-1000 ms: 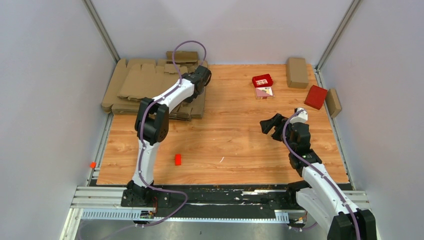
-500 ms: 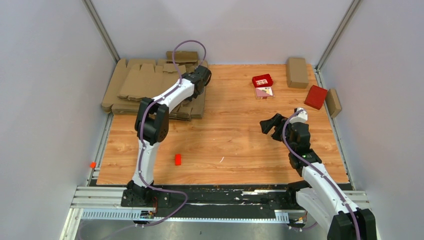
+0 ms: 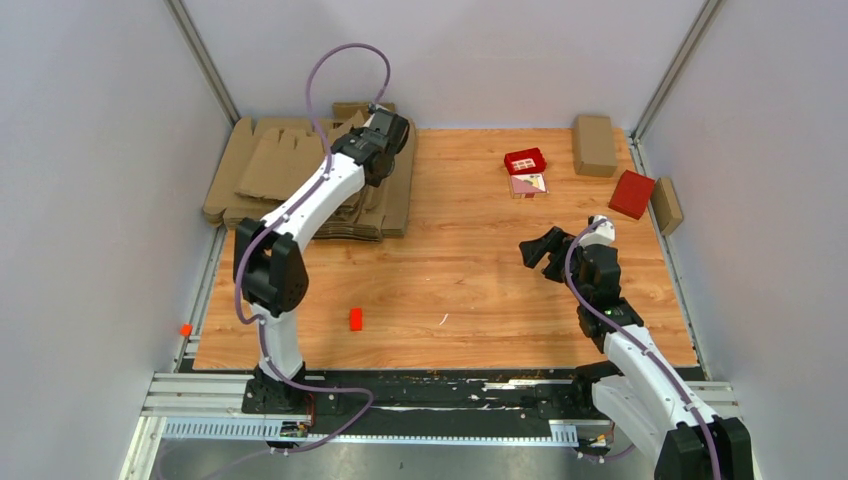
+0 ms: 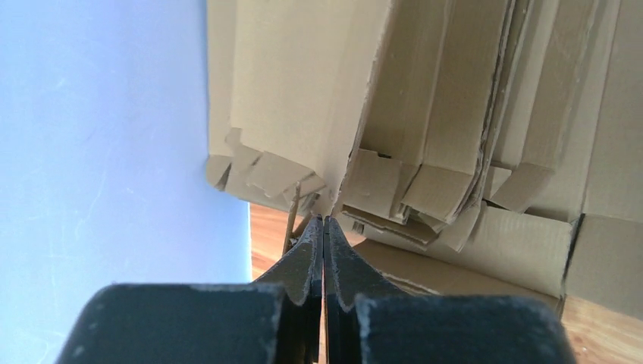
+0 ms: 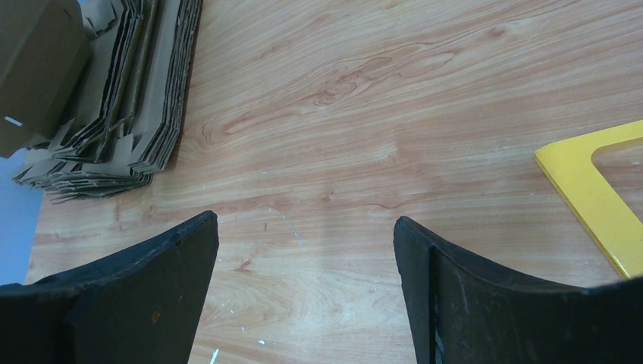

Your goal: Fold the paper box

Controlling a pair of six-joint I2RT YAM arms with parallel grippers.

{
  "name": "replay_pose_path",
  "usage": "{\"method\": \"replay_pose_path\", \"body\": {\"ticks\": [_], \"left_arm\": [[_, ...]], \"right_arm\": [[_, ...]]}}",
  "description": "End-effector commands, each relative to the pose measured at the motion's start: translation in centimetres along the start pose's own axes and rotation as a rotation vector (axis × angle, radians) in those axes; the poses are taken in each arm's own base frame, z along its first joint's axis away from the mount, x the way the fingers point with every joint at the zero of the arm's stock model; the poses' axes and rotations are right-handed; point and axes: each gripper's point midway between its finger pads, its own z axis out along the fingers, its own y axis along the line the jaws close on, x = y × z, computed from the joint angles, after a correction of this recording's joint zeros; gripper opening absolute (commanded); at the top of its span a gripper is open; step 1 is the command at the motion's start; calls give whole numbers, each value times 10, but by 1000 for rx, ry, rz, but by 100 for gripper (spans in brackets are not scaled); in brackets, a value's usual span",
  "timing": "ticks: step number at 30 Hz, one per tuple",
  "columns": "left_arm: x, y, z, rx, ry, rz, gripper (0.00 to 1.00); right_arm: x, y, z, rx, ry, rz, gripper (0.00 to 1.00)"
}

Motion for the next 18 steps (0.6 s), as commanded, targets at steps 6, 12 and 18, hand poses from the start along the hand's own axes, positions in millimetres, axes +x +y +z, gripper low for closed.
{"method": "replay_pose_path", "body": {"ticks": [6, 12, 18], "left_arm": [[-25, -8, -102, 87, -171, -36, 0], [-26, -80, -166, 437, -258, -47, 0], [-8, -175, -230, 981, -283, -114, 0]], "right_arm": [[-20, 21, 2, -66, -38, -22, 86], [-14, 26, 8, -96, 1, -21, 86], [-6, 39, 15, -171, 51, -23, 86]]}}
